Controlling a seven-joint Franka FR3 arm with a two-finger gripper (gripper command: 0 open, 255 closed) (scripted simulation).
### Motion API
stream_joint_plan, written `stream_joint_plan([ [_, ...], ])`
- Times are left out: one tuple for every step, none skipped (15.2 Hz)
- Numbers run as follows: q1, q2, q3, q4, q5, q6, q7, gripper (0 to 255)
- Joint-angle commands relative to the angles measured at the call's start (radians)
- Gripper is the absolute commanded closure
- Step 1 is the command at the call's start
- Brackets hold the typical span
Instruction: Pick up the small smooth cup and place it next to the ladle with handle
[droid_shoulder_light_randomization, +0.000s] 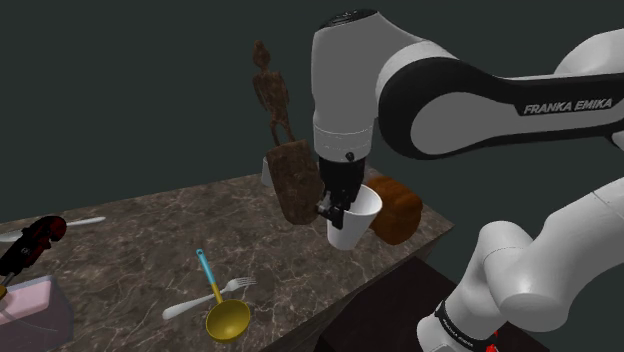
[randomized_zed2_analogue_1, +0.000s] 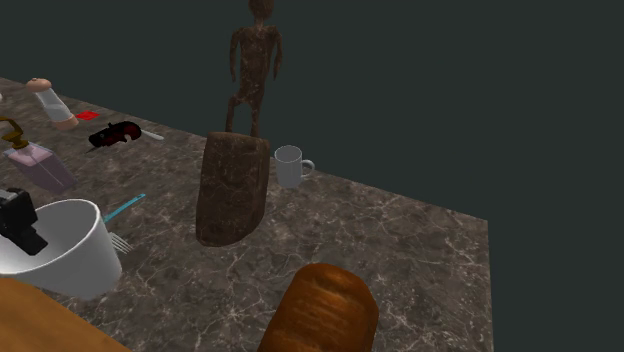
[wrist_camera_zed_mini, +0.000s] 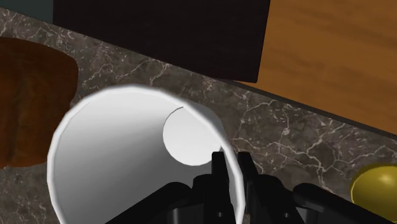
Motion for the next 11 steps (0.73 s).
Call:
stream_joint_plan([
  [0.002, 0.000, 0.003, -0.024, 0.002, 0.025, 0.004, 255],
  [0.002, 0.001, 0.003, -0.037, 0.002, 0.038, 0.005, 255],
  [0.002, 0.002, 0.004, -0.050, 0.002, 0.052, 0.007, 255],
  [0.003, 0.003, 0.005, -0.062, 0.002, 0.065, 0.008, 255],
  [0.003, 0.005, 0.006, -0.074, 0.003, 0.079, 0.010, 255],
  [0.003, 0.007, 0.007, -0.086, 0.003, 0.092, 0.011, 255],
  [0.003, 0.009, 0.008, -0.097, 0.003, 0.106, 0.013, 255],
  [0.004, 0.011, 0.010, -0.109, 0.003, 0.119, 0.014, 255],
  [0.004, 0.014, 0.011, -0.120, 0.003, 0.133, 0.016, 255],
  [0.004, 0.016, 0.012, -0.131, 0.002, 0.147, 0.018, 255],
  [0.004, 0.019, 0.013, -0.142, 0.002, 0.160, 0.019, 255],
])
